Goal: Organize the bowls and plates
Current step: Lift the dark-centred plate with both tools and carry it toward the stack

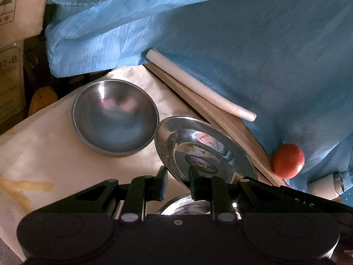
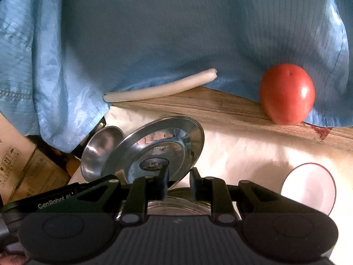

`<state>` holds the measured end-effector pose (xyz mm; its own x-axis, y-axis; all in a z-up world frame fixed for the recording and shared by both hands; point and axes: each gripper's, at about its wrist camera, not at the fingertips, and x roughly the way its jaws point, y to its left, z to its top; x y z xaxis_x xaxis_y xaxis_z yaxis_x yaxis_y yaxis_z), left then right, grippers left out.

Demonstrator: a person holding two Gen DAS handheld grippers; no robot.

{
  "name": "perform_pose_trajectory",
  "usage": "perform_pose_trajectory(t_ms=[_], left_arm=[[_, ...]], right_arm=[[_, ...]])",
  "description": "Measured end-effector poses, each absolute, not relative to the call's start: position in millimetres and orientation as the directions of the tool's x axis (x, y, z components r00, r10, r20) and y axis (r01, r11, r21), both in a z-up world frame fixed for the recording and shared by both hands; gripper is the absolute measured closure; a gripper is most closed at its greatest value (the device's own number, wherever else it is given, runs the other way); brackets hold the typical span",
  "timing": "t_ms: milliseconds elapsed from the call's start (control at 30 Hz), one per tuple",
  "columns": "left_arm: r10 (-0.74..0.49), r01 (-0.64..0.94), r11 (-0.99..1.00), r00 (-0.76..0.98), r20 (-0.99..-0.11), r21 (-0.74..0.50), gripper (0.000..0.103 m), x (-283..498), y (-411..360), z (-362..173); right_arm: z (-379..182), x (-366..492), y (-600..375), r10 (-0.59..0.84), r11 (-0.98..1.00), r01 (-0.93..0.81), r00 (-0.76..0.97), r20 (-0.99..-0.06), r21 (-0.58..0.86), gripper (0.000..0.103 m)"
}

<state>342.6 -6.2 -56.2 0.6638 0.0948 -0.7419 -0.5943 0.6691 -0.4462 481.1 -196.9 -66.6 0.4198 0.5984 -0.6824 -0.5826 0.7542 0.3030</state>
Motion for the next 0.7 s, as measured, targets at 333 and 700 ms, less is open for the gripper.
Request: perform_pose_trajectory(t_ms=[333, 700], left_arm=[[0.134, -0.578, 0.699, 0.685, -0.716, -0.422, 0.081, 338, -7, -47], [0.133, -0.532, 0.731, 0.725, -0.675, -0.427, 0.081, 330, -14, -39]], right_arm=[[-65, 478, -201, 0.652, 0.722, -0.607, 0.437, -0.62, 0.331, 0.081], [-61, 467, -214, 0.681, 0.703, -0.631, 0.464, -0.566, 0.329, 0.08]])
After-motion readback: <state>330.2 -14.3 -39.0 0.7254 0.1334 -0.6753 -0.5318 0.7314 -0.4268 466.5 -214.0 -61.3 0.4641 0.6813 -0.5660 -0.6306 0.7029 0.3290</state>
